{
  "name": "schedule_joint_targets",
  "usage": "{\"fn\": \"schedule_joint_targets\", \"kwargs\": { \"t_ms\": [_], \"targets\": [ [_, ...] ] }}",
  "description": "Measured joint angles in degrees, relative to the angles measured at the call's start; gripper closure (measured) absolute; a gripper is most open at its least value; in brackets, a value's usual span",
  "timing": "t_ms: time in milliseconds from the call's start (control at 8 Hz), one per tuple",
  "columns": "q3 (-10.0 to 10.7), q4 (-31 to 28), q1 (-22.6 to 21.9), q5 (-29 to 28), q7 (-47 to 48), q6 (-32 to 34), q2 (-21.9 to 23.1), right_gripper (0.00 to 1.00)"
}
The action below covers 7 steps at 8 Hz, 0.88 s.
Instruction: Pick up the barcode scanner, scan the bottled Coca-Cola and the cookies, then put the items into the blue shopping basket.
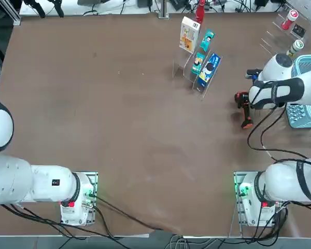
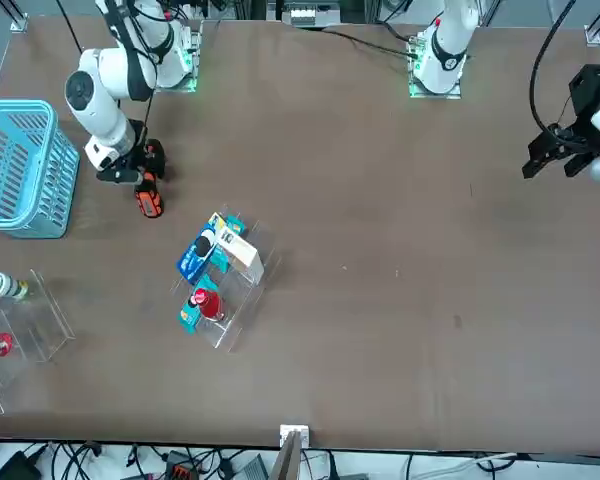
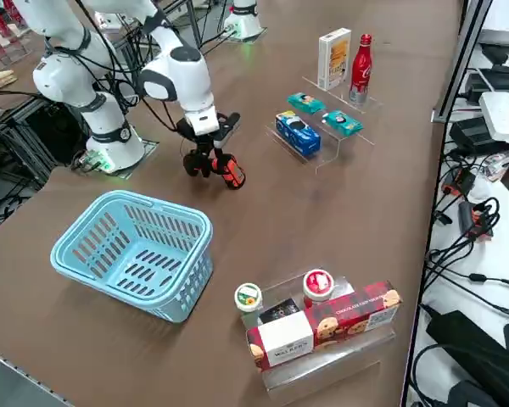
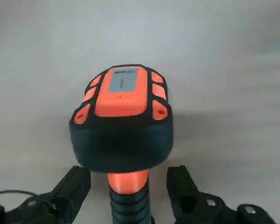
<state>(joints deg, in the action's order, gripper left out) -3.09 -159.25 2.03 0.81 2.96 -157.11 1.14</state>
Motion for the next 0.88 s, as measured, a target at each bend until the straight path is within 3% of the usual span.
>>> {"fn": "schedule_joint_targets", "kwargs": {
  "t_ms": [250,500,875],
  "targets": [
    [0.01,0.02,0.01,0.0,-0.72,-1.38,-1.25,0.14],
    [0.07,0.16,0.02,0.0,-0.81,-1.51,-1.37,0.57],
    [0.36,1.31,0.07,0.0,-1.4,0.06,-0.12,0.57]
  ]
}}
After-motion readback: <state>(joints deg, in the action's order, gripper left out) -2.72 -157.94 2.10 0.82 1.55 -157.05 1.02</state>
